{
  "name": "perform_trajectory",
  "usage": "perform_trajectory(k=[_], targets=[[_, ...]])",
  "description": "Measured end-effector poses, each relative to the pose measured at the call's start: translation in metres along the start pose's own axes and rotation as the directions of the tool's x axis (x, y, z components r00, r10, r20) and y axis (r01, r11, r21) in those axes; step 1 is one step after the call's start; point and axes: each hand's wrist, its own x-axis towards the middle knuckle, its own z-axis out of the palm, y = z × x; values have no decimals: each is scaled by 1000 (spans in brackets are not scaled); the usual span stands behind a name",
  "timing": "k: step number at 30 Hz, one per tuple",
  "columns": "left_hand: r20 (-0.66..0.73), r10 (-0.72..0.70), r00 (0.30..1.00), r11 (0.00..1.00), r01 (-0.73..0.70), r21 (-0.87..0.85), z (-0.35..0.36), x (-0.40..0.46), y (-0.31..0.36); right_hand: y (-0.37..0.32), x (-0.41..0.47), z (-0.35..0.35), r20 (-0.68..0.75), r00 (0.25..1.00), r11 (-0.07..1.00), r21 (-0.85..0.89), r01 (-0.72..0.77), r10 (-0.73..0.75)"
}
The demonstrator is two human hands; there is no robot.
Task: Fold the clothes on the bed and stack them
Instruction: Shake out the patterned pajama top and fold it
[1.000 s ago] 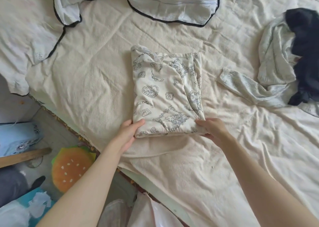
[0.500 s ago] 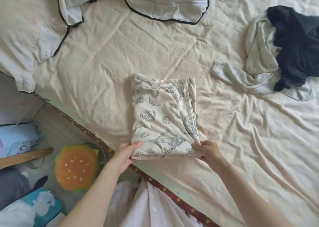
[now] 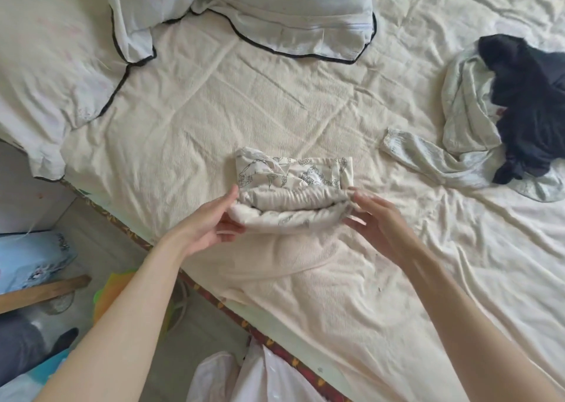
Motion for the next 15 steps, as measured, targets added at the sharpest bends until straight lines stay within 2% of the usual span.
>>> perform_trajectory(k=[2,3,5,6,8,11,13,15], targets=[[24,68,997,996,-69,59,-1,8,6,-8,18,-7,46,999,1000,-21,-20,21],[9,102,995,990,-102,99,0,14,7,-10,27,-9,21,1000,991,-132,-13,16],[-92,180,979,972,-162,172,1,30,11,-9,47,-9,-93,994,903,-430,8,-53],[-154,218,964,959,-183,215,1,38,12,-9,57,-8,-136,987,864,-503,3,-83],[-210,276,938,933,-209,292,-1,53,15,-11,75,-6,-157,986,883,-469,-26,-55],[-273,347,897,893,-228,388,-4,72,15,-19,93,-9,-23,990,951,-276,-141,140],[-335,384,860,878,-228,421,-3,84,13,-22,102,-13,25,979,937,-296,-184,200],[-416,403,815,888,-238,393,0,97,10,-21,111,-14,-61,988,905,-397,-153,140]])
